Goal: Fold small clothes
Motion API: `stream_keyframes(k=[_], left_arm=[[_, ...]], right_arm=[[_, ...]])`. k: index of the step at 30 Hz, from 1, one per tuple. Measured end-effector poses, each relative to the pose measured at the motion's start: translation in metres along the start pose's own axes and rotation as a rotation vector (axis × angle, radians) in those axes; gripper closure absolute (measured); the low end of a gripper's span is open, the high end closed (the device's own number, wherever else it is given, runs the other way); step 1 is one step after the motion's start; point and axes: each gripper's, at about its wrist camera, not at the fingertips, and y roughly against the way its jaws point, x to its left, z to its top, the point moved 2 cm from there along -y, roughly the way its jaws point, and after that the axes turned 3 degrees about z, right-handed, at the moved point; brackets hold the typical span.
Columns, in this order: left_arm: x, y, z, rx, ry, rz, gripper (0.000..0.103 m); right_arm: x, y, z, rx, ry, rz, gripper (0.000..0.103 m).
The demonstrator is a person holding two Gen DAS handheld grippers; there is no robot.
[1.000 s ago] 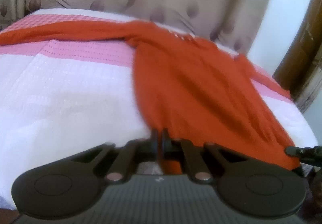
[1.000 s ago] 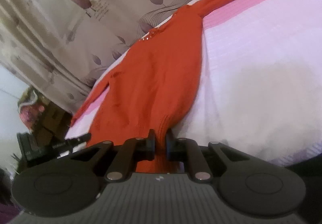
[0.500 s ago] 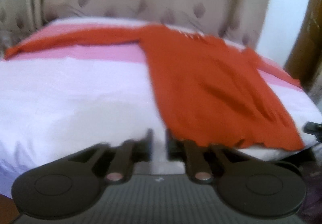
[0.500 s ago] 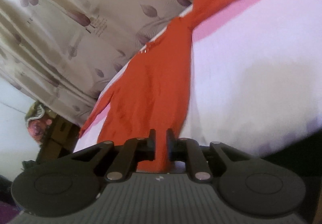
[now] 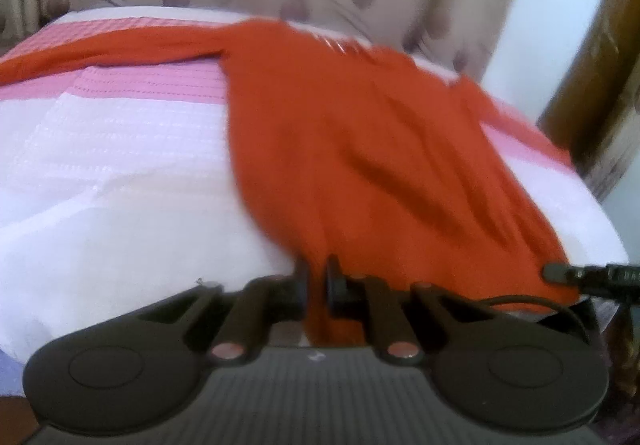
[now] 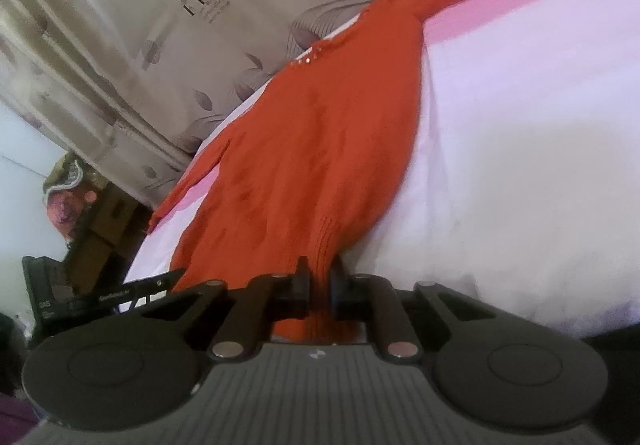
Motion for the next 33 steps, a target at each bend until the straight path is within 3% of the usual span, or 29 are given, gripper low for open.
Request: stream_keyframes(k=[5,8,12,13,15,16,18,20,22,26,31,33], left_arm=[[0.013,0.025,-0.006,-0.020,0.045,0.033,0.095],[0.019,0.030,-0.012,-0.011,0.055,0.053,0.095],[0.013,0.027,-0.019,-0.047,-0.033,0.080,0.092],[0.010,0.030,-0.019,-0.068,-0.060,0.094,0.091],[0.006,0.036,-0.018,-0.079,-0.107,0.143,0.068],[0.004,0.039,-0.017,-0.085,-0.133,0.162,0.060],[0.005,0.051,-0.014,-0.137,-0.150,0.169,0.032],[0.007,0.064,-0.009,-0.200,-0.138,0.159,0.030],[0.009,0.075,0.003,-0.251,-0.106,0.145,0.030],[0.000,0.072,0.033,-0.301,-0.065,0.126,0.030],[-0.018,0.032,0.070,-0.328,-0.032,0.104,0.030],[-0.025,0.006,0.082,-0.317,-0.031,0.118,0.030]], right_arm=[[0.005,0.034,0.001,-0.060,-0.029,0.016,0.091],[0.001,0.039,-0.002,-0.047,-0.027,-0.005,0.091],[-0.011,0.027,-0.010,0.013,-0.058,0.004,0.091],[-0.011,0.029,-0.010,0.002,-0.063,-0.008,0.086],[-0.010,0.037,-0.005,-0.025,-0.067,-0.009,0.084],[-0.009,0.043,-0.003,-0.043,-0.067,-0.014,0.080],[-0.008,0.052,0.002,-0.073,-0.064,-0.017,0.069],[-0.007,0.058,0.009,-0.101,-0.044,-0.027,0.059],[-0.011,0.065,0.022,-0.143,-0.037,-0.040,0.056],[-0.045,0.096,0.072,-0.317,-0.105,-0.090,0.046],[-0.131,0.145,0.145,-0.541,-0.279,-0.186,0.046],[-0.163,0.159,0.166,-0.590,-0.328,-0.218,0.046]])
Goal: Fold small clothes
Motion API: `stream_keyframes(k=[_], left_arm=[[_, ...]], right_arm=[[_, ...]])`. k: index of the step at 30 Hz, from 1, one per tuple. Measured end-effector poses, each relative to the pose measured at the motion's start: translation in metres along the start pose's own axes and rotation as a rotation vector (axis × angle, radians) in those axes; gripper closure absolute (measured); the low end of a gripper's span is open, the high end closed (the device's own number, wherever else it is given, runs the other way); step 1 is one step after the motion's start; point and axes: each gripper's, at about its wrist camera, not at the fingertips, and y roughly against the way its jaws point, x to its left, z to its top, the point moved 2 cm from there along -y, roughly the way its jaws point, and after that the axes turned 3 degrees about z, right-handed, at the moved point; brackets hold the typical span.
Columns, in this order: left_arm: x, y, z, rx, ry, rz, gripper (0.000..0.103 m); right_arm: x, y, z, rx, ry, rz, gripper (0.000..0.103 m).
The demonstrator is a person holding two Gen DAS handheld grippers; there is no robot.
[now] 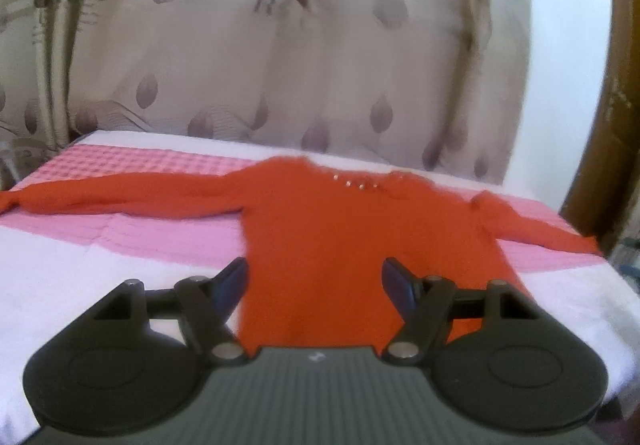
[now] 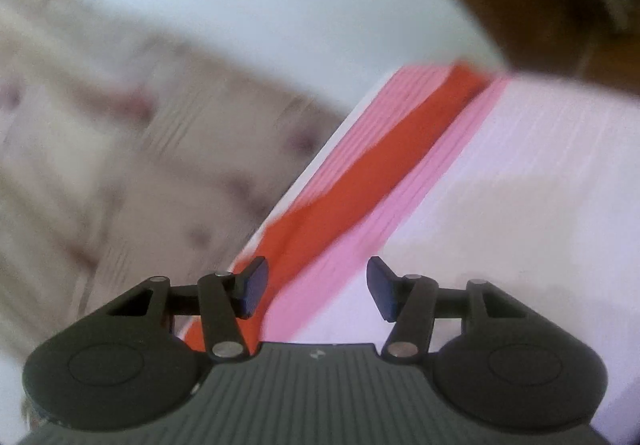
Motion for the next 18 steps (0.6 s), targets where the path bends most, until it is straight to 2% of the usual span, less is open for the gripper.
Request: stream_keyframes(k=[4,8,12,13,18], left_arm=[[-0.012,-0.046,0.002,0.029,-0.001,0.018,0.030],[-0.019,-0.075,-0.001,0.048,0.014,0.011,0.030],[-0.022,-0.092,-0.006,0.058,-0.005,0.022,0.030],[-0.021,-0.097,-0.008,0.068,-0.007,0.028,0.030],[-0.012,-0.112,-0.016,0.127,0.037,0.044,0.030]], right_arm=[[-0.041,-0.029,0.057,-0.057,-0.098,-0.063,0.046],[-0.063,-0.060,0.086,-0.072,-0.141,-0.124,0.046],[-0.085,-0.086,0.095,-0.052,-0.197,-0.170,0.046],[-0.086,-0.091,0.095,-0.067,-0.193,-0.156,0.050],[-0.081,-0.114,0.104,-0.114,-0.178,-0.184,0.050]])
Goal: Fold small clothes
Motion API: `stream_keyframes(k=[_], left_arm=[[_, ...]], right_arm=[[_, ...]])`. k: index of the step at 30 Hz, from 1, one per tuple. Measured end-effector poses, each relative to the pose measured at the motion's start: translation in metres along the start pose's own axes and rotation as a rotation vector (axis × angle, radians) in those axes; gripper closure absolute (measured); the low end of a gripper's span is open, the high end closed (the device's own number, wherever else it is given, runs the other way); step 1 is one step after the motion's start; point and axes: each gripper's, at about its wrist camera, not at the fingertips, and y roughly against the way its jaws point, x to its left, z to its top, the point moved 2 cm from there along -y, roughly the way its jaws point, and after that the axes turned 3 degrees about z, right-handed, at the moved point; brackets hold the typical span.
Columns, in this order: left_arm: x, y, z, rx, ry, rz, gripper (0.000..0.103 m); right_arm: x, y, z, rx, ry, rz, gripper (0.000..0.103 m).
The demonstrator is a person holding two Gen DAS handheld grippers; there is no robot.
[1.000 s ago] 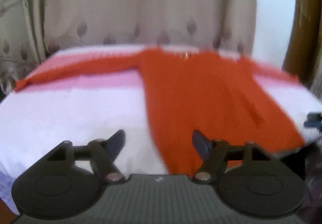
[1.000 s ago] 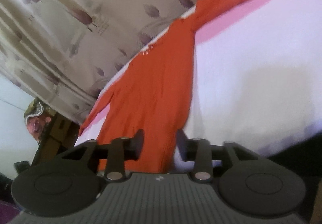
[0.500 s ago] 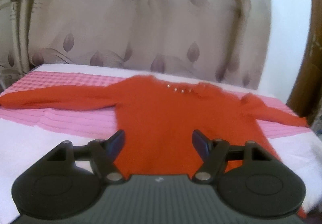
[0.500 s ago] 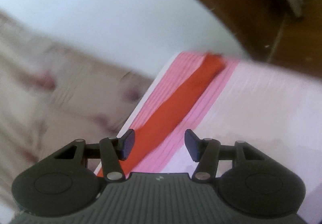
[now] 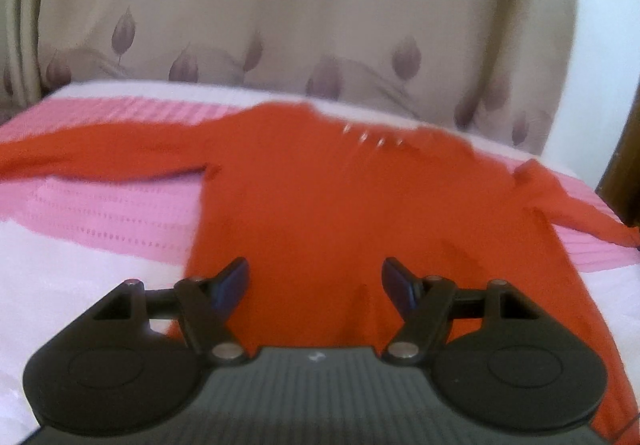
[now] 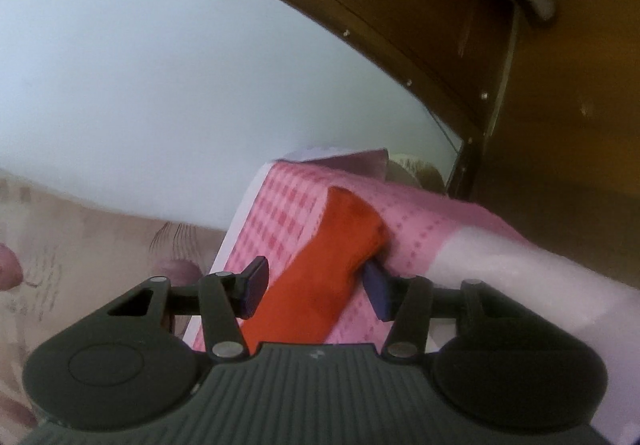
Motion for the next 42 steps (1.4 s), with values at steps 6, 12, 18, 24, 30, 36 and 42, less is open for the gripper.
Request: stream_keyframes(k=[6,12,18,24,30,36,42], left_arm=[[0.004,-0.003,-0.004,0.013,0.020,-0.006,0.030],[0.000,-0.003,-0.001,-0.002,-0.007,-0.002,0.030],[0.006,0.016,0.014,-0.086,-0.015,0.003,0.030],[0.018,0.032,0.022,-0.185,-0.054,0.047,0.030],[0.042,0.032,0.016,-0.179,-0.020,0.049,0.030],[0.065,0.029,0.012,-0.180,0.032,0.045,0.030],[0.083,0.023,0.006,-0.170,0.110,-0.002,0.030]], right_arm=[[0.009,-0.015,0.000,-0.007,0.060,-0.071,0.066],[0.012,-0.011,0.002,0.041,0.029,-0.017,0.093],[0.096,-0.004,-0.018,0.086,0.051,0.171,0.093],[0.197,-0.030,-0.087,0.205,0.058,0.370,0.093],[0.277,-0.064,-0.197,0.378,0.086,0.507,0.093],[0.306,-0.104,-0.312,0.555,0.112,0.516,0.093],[0.309,-0.127,-0.389,0.662,0.108,0.497,0.093]])
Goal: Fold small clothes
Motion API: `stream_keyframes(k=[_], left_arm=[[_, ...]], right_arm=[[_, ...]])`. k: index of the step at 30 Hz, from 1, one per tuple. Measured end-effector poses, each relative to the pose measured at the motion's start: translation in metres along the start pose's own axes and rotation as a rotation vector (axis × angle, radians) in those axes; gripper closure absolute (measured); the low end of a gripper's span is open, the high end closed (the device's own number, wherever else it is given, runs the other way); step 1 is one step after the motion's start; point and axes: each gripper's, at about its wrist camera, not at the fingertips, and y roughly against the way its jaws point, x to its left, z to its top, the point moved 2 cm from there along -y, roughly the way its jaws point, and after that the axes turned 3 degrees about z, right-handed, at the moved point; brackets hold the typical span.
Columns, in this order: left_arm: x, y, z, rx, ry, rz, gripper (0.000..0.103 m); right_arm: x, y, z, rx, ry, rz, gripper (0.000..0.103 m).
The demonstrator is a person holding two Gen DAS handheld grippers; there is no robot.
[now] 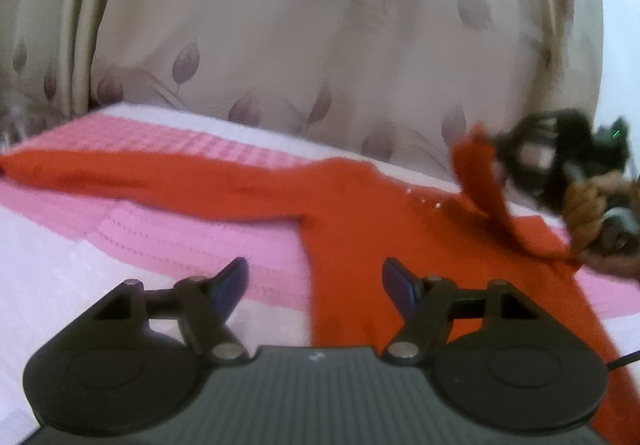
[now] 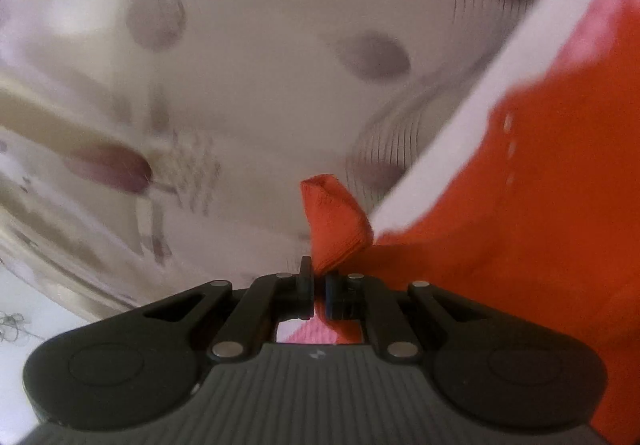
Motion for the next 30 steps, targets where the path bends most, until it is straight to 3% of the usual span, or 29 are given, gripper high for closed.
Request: stream_keyframes(k=[5,15,22,27,30], left_arm=[[0.007,-0.001,-0.001,0.003,0.042,-0.027,0.030],[0.012,0.000,-0.003,-0.007,0.079,-0.044,0.030],[0.012,0.000,-0.003,-0.010,0.086,-0.044,0.030],[0.015,0.000,-0.003,-0.008,0.100,-0.043,0.029],[0.016,0.000,-0.002,-0.009,0.110,-0.041,0.029]], right_arm=[[-0.002,-0.032,-0.024,0.058,0.047,-0.048,0.093],[-0.024,-0.059,-0.039,0.117,0.048,-0.109,0.092],[-0.015,-0.092,-0.052,0.164,0.144,-0.155,0.092],[-0.016,-0.102,-0.064,0.206,0.181,-0.159,0.086],[-0.015,-0.103,-0.067,0.222,0.171,-0.126,0.071]])
